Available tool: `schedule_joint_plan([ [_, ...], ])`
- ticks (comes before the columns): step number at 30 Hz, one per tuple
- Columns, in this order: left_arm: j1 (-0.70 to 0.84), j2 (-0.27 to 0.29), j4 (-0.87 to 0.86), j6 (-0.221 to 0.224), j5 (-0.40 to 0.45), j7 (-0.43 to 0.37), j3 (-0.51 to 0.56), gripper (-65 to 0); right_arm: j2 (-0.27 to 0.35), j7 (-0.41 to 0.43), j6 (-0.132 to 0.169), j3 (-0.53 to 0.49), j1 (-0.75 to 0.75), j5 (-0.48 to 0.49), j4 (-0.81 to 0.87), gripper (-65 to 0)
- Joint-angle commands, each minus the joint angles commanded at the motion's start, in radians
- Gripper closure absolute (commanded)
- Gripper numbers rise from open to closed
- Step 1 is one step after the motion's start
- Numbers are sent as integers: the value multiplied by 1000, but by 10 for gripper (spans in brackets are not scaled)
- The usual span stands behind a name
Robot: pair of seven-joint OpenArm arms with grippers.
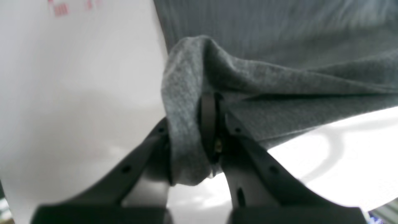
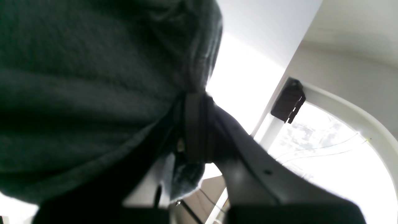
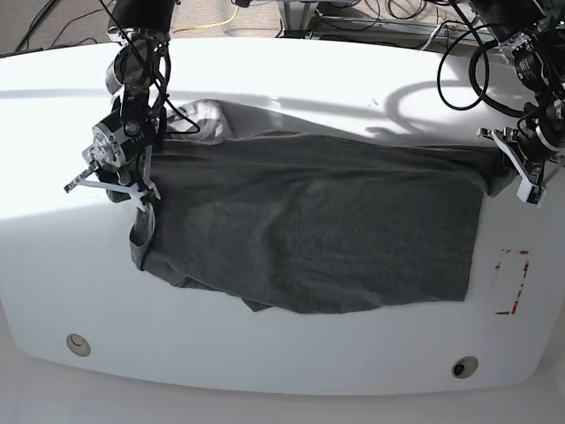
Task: Layout the t-shirt on the table in an organized manner, then fold the t-shirt properly
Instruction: 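Lower the shirt flat onto the table with both grippers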
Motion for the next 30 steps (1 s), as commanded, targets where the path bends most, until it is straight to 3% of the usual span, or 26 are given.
schedule_joint_plan([
  [10, 158, 3, -3, 0, 3, -3, -15, -8, -78, 44, 0, 3, -130, 0, -6, 0],
  [30, 192, 0, -3, 0, 5, -3, -21, -8, -80, 45, 0, 75, -153, 9, -8, 0],
])
